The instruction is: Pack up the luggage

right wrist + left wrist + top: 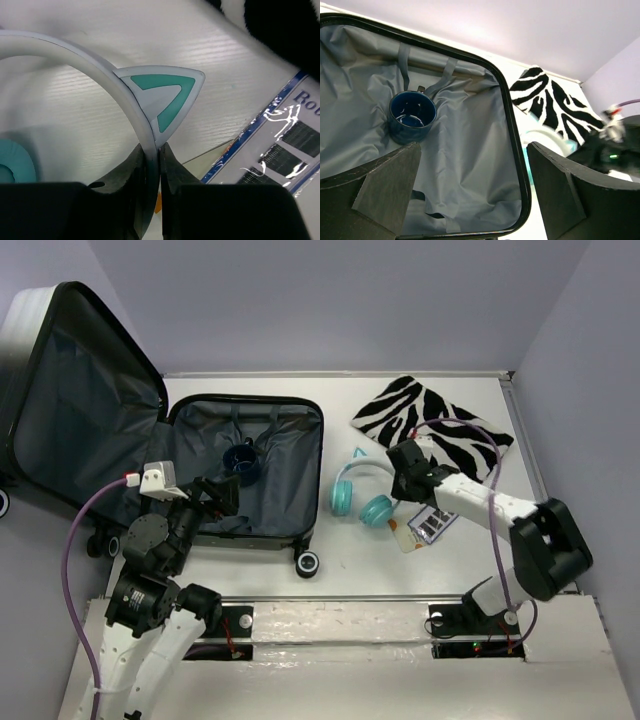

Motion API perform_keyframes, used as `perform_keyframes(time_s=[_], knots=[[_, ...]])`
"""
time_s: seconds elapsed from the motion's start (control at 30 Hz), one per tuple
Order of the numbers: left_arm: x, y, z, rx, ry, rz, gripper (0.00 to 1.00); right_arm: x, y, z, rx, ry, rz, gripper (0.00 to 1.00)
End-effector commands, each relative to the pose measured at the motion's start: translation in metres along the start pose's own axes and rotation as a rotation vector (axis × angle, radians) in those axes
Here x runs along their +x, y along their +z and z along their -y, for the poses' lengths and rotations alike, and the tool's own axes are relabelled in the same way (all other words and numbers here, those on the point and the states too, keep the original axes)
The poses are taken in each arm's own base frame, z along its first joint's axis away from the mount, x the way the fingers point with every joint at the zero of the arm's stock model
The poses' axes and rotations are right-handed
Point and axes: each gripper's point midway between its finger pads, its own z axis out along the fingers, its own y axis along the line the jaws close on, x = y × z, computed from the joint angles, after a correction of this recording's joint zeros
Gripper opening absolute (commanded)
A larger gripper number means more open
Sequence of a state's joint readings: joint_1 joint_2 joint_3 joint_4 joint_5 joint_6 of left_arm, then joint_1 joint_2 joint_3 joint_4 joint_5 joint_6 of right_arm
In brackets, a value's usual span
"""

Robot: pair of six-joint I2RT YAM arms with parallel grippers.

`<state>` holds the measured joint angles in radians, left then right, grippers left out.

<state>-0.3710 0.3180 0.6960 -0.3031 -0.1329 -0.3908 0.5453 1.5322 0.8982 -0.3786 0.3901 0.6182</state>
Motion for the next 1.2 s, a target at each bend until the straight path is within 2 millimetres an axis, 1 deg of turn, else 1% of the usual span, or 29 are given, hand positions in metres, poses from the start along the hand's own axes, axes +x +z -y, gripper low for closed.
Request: perform_keyframes(time_s=[0.0,0.03,0.07,0.1,0.13,0.2,0.23,0.27,0.37,0.4,0.43,0.47,0.5,0.53,0.63,0.67,0.7,0.73,0.8,0.83,0.87,0.9,0.93,0.97,1.0,1.03,1.07,1.13,1.17], knots=[[-0.020,-0.003,0.008,0.030,-0.005,0.073,0.99,-0.086,-0.076,-0.028,-0.215,0.087,0.271,0.07],[-0.021,-0.003,0.009,0.034,-0.006,0.074,0.99,-0.105,-0.103,-0.040,-0.294,0.099,0.322,0.07],[-0.020,-0.003,0.008,0.033,-0.005,0.073,0.99,-0.114,-0.116,-0.048,-0.329,0.088,0.346,0.07],[-0.020,-0.003,0.008,0.031,-0.005,0.072,0.99,-0.117,-0.130,-0.062,-0.377,0.071,0.361,0.07],[-0.020,-0.003,0.008,0.033,-0.005,0.072,0.99,-0.134,-0.152,-0.078,-0.435,0.072,0.403,0.07],[-0.021,-0.003,0.008,0.031,-0.006,0.078,0.99,-0.141,-0.161,-0.105,-0.487,0.036,0.411,0.07],[-0.021,-0.003,0.008,0.030,-0.006,0.076,0.99,-0.140,-0.170,-0.128,-0.543,0.010,0.415,0.07],[-0.021,-0.003,0.007,0.026,-0.007,0.078,0.99,-0.146,-0.167,-0.152,-0.567,-0.009,0.410,0.07],[-0.022,-0.003,0.005,0.018,-0.009,0.080,0.99,-0.138,-0.174,-0.214,-0.667,-0.075,0.400,0.07],[-0.023,-0.003,0.005,0.015,-0.009,0.084,0.99,-0.151,-0.186,-0.235,-0.706,-0.071,0.431,0.07],[-0.023,-0.004,0.005,0.013,-0.009,0.084,0.99,-0.139,-0.160,-0.257,-0.689,-0.107,0.394,0.07],[-0.024,-0.004,0.004,0.010,-0.010,0.088,0.99,-0.144,-0.176,-0.280,-0.735,-0.111,0.415,0.07],[-0.024,-0.004,0.004,0.010,-0.010,0.088,0.99,-0.141,-0.172,-0.294,-0.743,-0.124,0.413,0.07],[-0.023,-0.003,0.004,0.009,-0.011,0.085,0.99,-0.127,-0.151,-0.313,-0.730,-0.155,0.391,0.07],[-0.023,-0.002,0.004,0.007,-0.010,0.082,0.99,-0.114,-0.144,-0.353,-0.741,-0.190,0.404,0.07],[-0.022,-0.002,0.004,0.008,-0.008,0.080,0.99,-0.110,-0.142,-0.361,-0.742,-0.195,0.408,0.07],[-0.022,-0.002,0.004,0.009,-0.008,0.078,0.99,-0.108,-0.155,-0.375,-0.767,-0.200,0.427,0.07],[-0.023,-0.002,0.004,0.009,-0.009,0.082,0.99,-0.095,-0.142,-0.383,-0.755,-0.220,0.413,0.07],[-0.023,-0.003,0.003,0.005,-0.012,0.085,0.99,-0.077,-0.148,-0.400,-0.775,-0.263,0.416,0.09],[-0.023,-0.003,0.003,0.003,-0.012,0.086,0.99,-0.076,-0.155,-0.408,-0.784,-0.271,0.433,0.17],[-0.024,-0.003,0.002,-0.001,-0.011,0.090,0.99,-0.066,-0.148,-0.413,-0.778,-0.309,0.433,0.31],[-0.024,-0.003,0.002,-0.001,-0.011,0.090,0.99,-0.065,-0.146,-0.414,-0.775,-0.311,0.430,0.46],[-0.024,-0.003,0.002,-0.002,-0.013,0.090,0.99,-0.059,-0.147,-0.416,-0.774,-0.330,0.426,0.68],[-0.025,-0.004,0.002,-0.003,-0.013,0.092,0.99,-0.060,-0.147,-0.415,-0.770,-0.328,0.427,0.78],[-0.025,-0.004,0.002,-0.003,-0.013,0.092,0.99,-0.061,-0.147,-0.408,-0.751,-0.335,0.432,0.85],[-0.025,-0.004,0.002,-0.001,-0.013,0.093,0.99,-0.060,-0.137,-0.397,-0.695,-0.345,0.440,0.91],[-0.024,-0.004,0.002,-0.002,-0.013,0.090,0.99,-0.071,-0.147,-0.392,-0.687,-0.333,0.468,0.93],[-0.024,-0.004,0.002,0.002,-0.013,0.092,0.99,-0.080,-0.153,-0.362,-0.634,-0.330,0.481,0.92],[-0.026,-0.005,0.003,0.004,-0.014,0.097,0.99,-0.090,-0.150,-0.343,-0.594,-0.304,0.488,0.91]])
